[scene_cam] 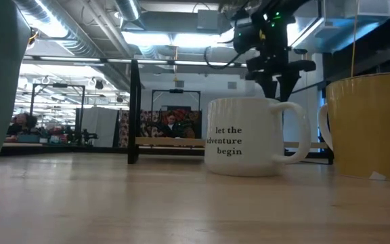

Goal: Place coffee mugs
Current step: Put the yellow mug on the shelf

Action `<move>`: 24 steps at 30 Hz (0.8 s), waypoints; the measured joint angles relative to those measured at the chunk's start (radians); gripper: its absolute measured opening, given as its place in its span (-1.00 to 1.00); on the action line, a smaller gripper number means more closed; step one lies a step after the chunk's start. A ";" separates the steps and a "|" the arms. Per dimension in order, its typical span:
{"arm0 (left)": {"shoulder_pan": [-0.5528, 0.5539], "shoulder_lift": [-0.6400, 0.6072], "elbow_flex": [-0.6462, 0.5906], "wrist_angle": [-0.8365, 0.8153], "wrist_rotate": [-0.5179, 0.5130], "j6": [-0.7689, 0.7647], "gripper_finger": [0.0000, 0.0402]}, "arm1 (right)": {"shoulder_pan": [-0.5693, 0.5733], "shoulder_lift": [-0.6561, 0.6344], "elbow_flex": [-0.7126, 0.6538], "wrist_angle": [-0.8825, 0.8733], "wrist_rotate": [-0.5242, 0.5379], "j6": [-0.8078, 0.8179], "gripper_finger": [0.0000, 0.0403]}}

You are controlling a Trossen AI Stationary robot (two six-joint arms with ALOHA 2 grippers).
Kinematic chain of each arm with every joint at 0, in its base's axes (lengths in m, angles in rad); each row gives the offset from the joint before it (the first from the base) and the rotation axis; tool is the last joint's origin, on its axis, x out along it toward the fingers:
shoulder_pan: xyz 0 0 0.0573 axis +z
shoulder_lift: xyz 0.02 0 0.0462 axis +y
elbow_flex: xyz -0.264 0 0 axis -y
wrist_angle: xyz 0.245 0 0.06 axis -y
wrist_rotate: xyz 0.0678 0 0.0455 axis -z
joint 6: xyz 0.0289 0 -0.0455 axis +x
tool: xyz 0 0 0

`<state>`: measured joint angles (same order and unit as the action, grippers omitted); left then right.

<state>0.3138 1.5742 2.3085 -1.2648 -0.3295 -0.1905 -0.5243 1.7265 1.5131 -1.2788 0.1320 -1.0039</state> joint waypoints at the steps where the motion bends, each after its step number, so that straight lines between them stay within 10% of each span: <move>1: 0.000 0.000 0.000 0.000 0.006 0.001 -0.35 | 0.000 -0.011 0.000 0.002 -0.004 0.005 -0.13; 24: -0.212 0.101 -0.001 0.053 0.247 0.044 -0.35 | 0.112 -0.459 0.047 -0.062 -0.249 0.379 -0.13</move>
<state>0.1015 1.6748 2.3077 -1.2118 -0.0826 -0.1463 -0.4124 1.2673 1.5600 -1.3410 -0.1166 -0.6247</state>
